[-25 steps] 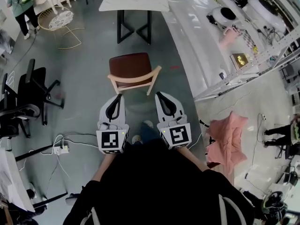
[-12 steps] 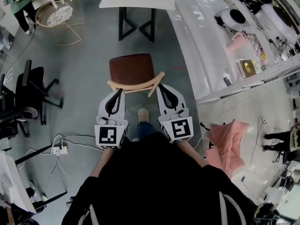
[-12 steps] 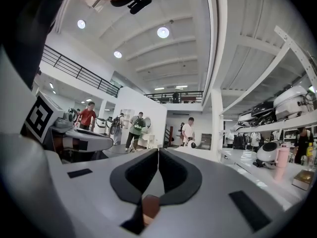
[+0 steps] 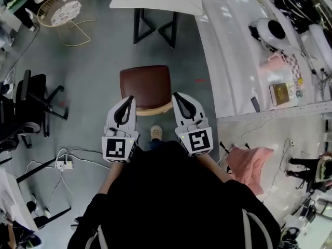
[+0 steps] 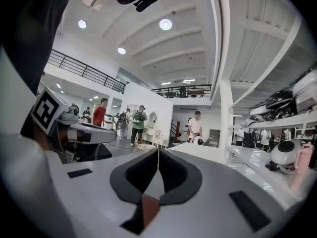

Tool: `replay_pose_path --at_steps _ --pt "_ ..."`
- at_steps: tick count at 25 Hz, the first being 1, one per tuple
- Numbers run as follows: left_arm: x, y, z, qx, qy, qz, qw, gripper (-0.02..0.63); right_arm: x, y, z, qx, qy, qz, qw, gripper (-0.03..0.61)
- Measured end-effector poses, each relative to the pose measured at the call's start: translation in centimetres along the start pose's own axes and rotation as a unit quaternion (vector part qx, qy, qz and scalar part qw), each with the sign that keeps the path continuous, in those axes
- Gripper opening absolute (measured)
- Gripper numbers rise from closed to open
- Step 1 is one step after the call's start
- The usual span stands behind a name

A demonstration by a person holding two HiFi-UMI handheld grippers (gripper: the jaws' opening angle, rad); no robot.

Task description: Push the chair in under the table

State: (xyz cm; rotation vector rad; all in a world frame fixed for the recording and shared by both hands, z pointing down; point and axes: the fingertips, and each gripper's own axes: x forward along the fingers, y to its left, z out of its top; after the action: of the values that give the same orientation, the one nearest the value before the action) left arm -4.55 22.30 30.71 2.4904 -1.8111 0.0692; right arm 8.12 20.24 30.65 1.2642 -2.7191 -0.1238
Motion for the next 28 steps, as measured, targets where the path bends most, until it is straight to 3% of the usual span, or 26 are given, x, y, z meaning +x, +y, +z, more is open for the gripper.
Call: replay_pose_path --at_steps 6,15,28 --pt "3.6 0.8 -1.4 0.005 0.027 0.016 0.9995 0.006 2.6 -2.6 -1.9 0.004 0.017 0.031 0.999 0.021" --pt "5.5 1.3 -3.1 0.01 0.037 0.017 0.9991 0.006 4.1 -3.0 -4.7 0.016 0.045 0.063 0.997 0.021" --pt "7.4 1.1 -8.1 0.025 0.106 -0.014 0.9939 0.006 5.0 -3.0 -9.1 -0.011 0.103 0.094 0.99 0.021"
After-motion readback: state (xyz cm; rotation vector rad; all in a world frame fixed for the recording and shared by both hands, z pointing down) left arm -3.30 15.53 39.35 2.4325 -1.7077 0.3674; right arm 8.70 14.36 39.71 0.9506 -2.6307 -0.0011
